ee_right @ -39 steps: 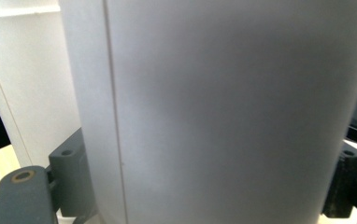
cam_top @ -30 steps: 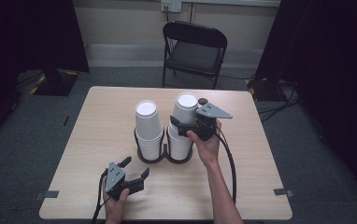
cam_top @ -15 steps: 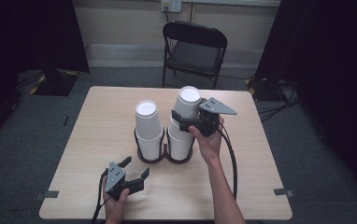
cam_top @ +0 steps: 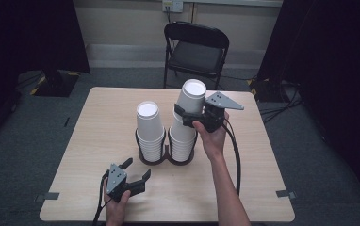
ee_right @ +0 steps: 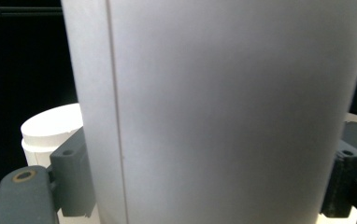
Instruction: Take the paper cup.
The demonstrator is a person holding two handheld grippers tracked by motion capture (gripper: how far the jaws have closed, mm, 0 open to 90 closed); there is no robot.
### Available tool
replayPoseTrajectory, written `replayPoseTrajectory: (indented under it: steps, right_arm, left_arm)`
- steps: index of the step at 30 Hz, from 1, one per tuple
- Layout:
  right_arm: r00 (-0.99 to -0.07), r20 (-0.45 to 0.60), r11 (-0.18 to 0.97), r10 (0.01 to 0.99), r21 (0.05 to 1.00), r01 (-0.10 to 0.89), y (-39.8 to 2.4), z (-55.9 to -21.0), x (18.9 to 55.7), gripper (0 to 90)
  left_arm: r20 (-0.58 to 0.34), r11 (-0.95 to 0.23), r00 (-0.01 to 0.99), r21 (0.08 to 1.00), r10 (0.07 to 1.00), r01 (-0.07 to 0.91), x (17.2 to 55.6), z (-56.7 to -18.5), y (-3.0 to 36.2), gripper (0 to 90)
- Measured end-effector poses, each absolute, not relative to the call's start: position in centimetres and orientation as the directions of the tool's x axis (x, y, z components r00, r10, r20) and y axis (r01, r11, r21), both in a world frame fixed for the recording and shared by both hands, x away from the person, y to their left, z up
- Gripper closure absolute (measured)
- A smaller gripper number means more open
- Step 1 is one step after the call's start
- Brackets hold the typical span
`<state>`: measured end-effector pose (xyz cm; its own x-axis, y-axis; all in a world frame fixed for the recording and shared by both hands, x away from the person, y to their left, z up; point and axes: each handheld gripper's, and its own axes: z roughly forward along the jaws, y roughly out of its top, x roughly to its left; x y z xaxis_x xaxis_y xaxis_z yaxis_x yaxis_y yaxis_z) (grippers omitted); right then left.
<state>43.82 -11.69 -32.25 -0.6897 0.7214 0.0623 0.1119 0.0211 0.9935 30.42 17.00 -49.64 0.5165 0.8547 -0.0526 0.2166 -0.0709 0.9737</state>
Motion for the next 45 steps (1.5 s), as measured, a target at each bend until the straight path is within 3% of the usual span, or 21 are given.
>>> replayPoseTrajectory:
  steps: [24, 45]
  right_arm:
    - [-0.680, 0.056, -0.029, 0.731, 0.998, 0.051, -12.5, -29.4, 43.0, 14.4]
    - [-0.642, 0.088, -0.064, 0.762, 0.996, 0.061, -15.5, -28.5, 41.3, 14.6]
  left_arm:
    - [-0.044, -0.081, 0.510, 0.972, 0.859, 0.220, 30.4, -49.6, 16.8, 18.5]
    - [-0.061, -0.073, 0.539, 0.972, 0.840, 0.225, 30.5, -49.6, 17.1, 18.8]
